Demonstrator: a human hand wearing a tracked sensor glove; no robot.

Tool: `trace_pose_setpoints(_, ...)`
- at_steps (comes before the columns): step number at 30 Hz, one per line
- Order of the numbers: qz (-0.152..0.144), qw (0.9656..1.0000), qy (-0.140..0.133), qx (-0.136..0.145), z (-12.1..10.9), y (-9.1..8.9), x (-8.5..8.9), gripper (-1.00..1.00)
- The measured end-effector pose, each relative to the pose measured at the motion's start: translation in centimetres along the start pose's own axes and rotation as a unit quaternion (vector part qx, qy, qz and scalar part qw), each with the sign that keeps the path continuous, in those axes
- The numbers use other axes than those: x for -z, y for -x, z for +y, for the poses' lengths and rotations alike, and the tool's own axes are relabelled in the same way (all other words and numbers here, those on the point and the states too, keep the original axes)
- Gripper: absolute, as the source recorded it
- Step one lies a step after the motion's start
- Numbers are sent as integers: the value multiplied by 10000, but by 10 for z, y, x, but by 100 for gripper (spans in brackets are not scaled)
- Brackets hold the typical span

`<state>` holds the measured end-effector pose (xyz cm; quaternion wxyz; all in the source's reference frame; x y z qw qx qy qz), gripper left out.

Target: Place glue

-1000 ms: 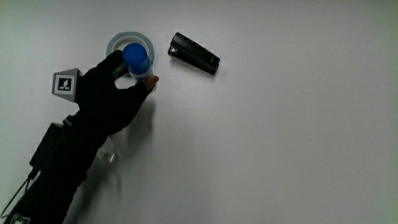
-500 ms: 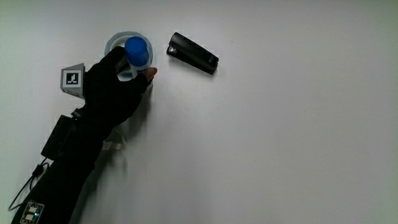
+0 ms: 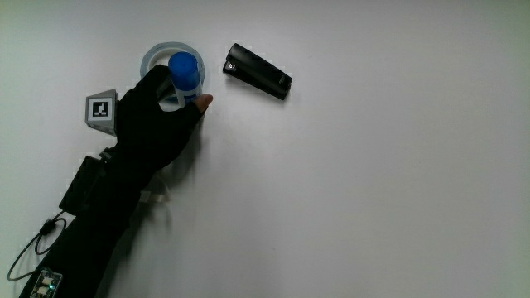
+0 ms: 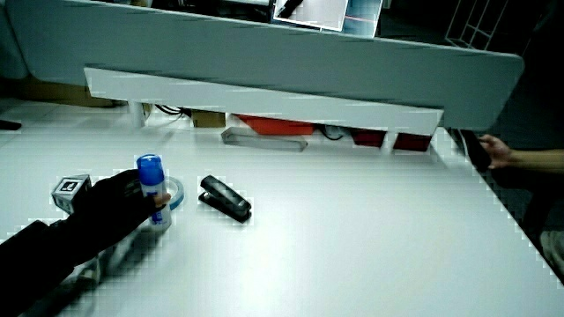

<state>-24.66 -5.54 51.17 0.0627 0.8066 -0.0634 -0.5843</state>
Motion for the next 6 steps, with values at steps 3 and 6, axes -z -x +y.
trace_pose_setpoints(3, -65, 9999, -52, -79, -6, -3, -1, -57)
trace_pose_setpoints(6, -85, 9999, 33, -55, -15, -9, -2, -100)
